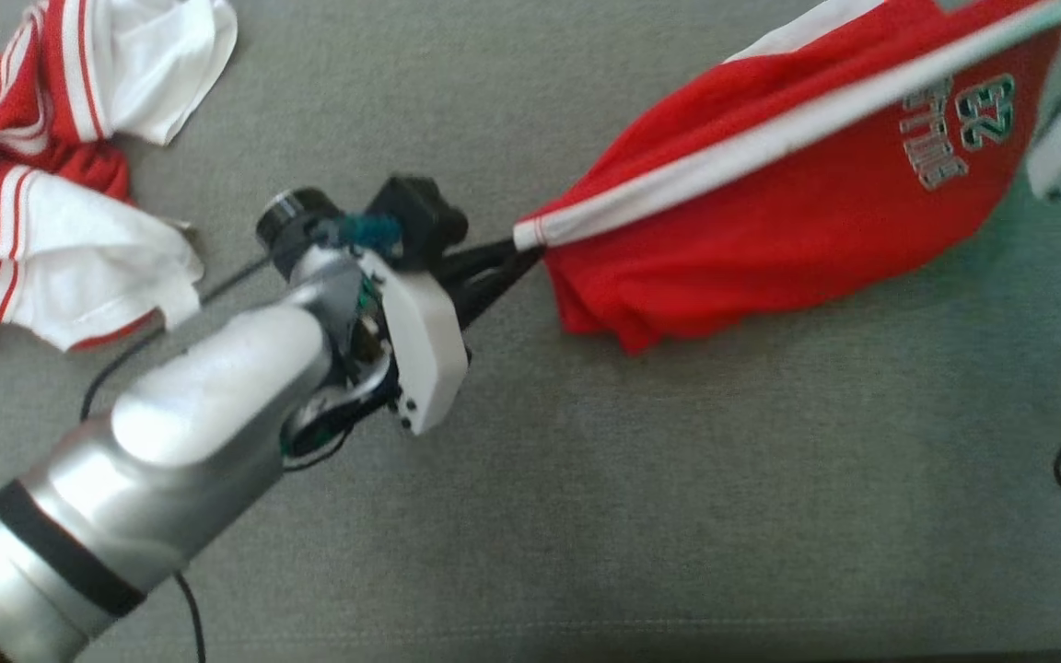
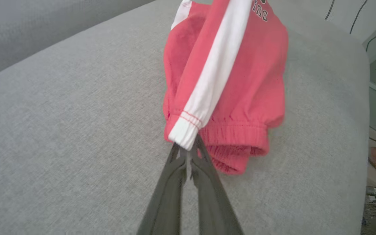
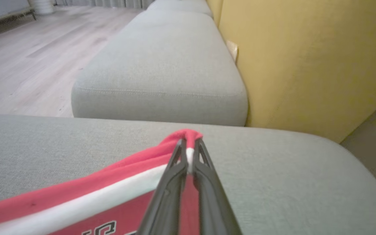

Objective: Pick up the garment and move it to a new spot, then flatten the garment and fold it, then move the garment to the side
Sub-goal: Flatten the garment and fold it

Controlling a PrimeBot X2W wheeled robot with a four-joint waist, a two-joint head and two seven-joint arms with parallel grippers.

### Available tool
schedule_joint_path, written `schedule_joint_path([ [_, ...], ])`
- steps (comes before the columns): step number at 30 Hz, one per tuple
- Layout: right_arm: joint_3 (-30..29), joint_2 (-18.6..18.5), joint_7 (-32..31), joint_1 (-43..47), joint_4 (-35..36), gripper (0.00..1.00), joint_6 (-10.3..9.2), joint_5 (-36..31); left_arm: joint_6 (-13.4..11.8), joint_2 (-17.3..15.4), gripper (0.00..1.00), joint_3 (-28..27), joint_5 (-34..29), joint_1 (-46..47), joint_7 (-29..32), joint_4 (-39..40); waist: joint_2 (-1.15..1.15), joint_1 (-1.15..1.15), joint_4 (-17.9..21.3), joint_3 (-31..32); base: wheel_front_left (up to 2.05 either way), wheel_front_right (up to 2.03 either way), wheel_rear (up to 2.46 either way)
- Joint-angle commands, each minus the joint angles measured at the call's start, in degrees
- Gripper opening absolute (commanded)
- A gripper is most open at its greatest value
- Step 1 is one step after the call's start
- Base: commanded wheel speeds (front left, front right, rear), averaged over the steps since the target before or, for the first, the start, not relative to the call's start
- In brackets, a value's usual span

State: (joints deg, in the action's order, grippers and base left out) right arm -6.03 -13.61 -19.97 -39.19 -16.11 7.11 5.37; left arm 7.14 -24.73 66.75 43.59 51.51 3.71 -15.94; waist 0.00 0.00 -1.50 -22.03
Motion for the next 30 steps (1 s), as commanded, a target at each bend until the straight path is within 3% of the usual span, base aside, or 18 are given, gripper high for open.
schedule_joint_path([
  [1,0.8,-1.0,-0.3,-1.9,0.8,0.0,0.37,-0.3,0.3,-1.3,0.0,-1.8,1.0,2.8,0.3,0.9,0.0,0.0,-1.3,-1.6,0.0,0.0,0.0],
  [2,1.4,-0.8,-0.3,-3.8,-1.4,0.0,0.37,-0.5,0.3,-1.3,0.0,-1.3,2.4,3.6,0.8,0.7,0.0,0.0,-1.6,-2.1,0.0,0.0,0.0],
  [4,2.4,-0.4,0.1,-7.3,-5.7,0.25,0.37,-1.1,0.3,-1.2,0.0,-0.5,5.1,5.2,1.5,-0.1,0.0,0.0,-2.0,-3.0,0.0,0.0,0.0],
  [5,2.9,-0.1,0.8,-8.8,-7.7,0.79,0.37,-1.3,0.3,-1.1,0.0,-0.1,6.0,6.0,1.5,-0.7,0.0,0.0,-2.1,-3.4,0.0,0.0,0.0],
  [6,3.1,0.4,1.8,-10.3,-9.4,1.0,0.37,-1.3,0.3,-1.0,0.33,0.3,6.8,6.7,1.4,-1.3,0.0,0.0,-2.2,-3.7,0.0,0.0,0.0],
  [7,2.8,1.1,3.3,-11.6,-10.9,1.0,0.37,-1.1,0.3,-0.8,1.0,0.6,7.5,7.2,0.9,-1.9,0.0,0.0,-2.3,-3.9,0.0,0.0,0.0],
  [14,3.3,2.8,11.2,-12.2,-16.4,1.0,0.37,1.4,0.2,-0.4,1.0,1.7,6.9,6.3,-6.7,-6.1,0.0,0.0,-2.0,-1.9,0.0,0.0,0.0],
  [16,4.0,2.4,12.5,-10.0,-16.5,1.0,0.37,2.2,-1.3,-0.6,1.0,1.4,5.8,4.3,-10.5,-6.7,0.0,0.0,-1.7,-0.4,0.0,0.0,0.0],
  [20,5.5,0.3,13.2,-4.3,-16.5,1.0,0.37,3.8,-6.9,-1.2,1.0,-0.2,4.5,-1.4,-16.7,-6.0,0.0,0.0,-1.6,2.7,0.0,0.0,0.0],
  [24,5.2,-2.0,12.7,1.5,-16.3,1.0,0.37,6.1,-13.3,-1.2,1.0,-3.9,3.6,-8.3,-18.5,-3.0,0.0,0.0,-3.0,5.1,0.0,0.0,0.0],
  [30,5.2,-6.1,13.0,6.2,-16.8,1.0,0.37,5.3,-20.9,0.2,1.0,-15.0,-5.3,-20.3,-18.7,7.5,0.0,0.0,-6.6,6.4,0.0,0.0,0.0],
])
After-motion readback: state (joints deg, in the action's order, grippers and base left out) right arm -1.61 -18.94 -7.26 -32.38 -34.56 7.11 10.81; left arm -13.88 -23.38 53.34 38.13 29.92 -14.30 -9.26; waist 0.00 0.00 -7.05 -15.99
